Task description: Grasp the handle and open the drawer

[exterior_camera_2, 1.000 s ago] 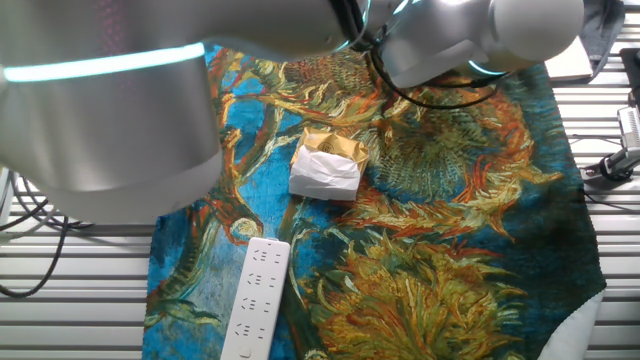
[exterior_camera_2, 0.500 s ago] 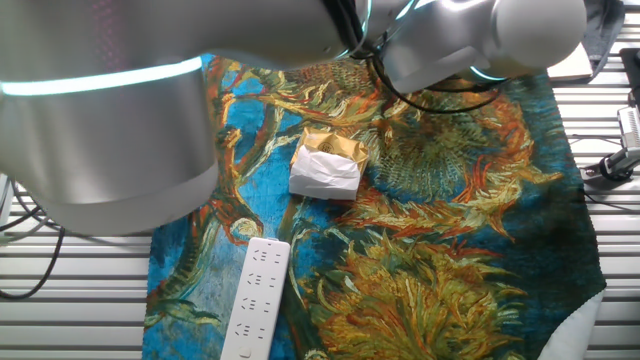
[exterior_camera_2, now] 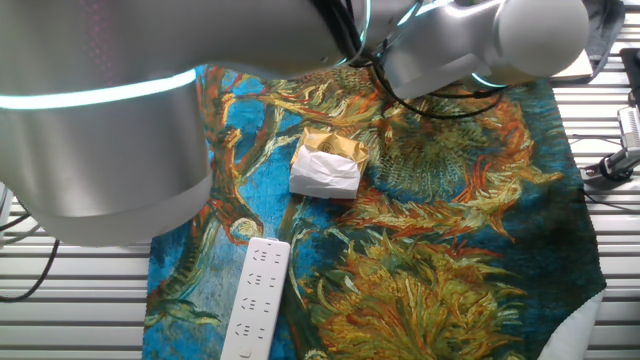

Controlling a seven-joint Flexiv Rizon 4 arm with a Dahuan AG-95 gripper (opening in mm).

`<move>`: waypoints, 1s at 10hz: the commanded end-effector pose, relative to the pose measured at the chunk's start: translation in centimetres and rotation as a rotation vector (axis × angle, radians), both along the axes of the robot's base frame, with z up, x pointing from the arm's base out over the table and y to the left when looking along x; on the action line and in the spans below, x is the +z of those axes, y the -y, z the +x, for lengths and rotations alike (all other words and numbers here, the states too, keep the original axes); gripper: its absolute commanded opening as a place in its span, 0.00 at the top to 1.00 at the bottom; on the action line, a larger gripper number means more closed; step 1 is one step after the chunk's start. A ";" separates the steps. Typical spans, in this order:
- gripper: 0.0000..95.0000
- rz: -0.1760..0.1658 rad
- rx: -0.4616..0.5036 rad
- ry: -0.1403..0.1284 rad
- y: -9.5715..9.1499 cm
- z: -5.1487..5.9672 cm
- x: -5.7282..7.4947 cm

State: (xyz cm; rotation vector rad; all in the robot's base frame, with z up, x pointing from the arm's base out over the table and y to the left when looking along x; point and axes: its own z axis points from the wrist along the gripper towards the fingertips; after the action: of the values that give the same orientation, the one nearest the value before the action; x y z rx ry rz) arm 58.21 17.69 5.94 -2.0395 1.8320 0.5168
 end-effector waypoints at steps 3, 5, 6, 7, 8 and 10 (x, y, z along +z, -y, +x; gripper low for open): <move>1.00 0.004 0.010 0.002 0.8 0.2 0.0; 1.00 0.003 0.017 0.002 1.4 0.3 0.2; 1.00 0.004 0.020 0.002 1.7 0.3 0.1; 1.00 0.006 0.021 0.002 2.0 0.4 0.1; 1.00 0.007 0.023 0.004 2.1 0.4 0.0; 1.00 0.009 0.028 0.005 2.5 0.5 0.0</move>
State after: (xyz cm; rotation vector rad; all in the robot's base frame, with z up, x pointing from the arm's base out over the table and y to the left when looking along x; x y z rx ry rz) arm 58.81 14.99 5.99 -2.0616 1.7950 0.5239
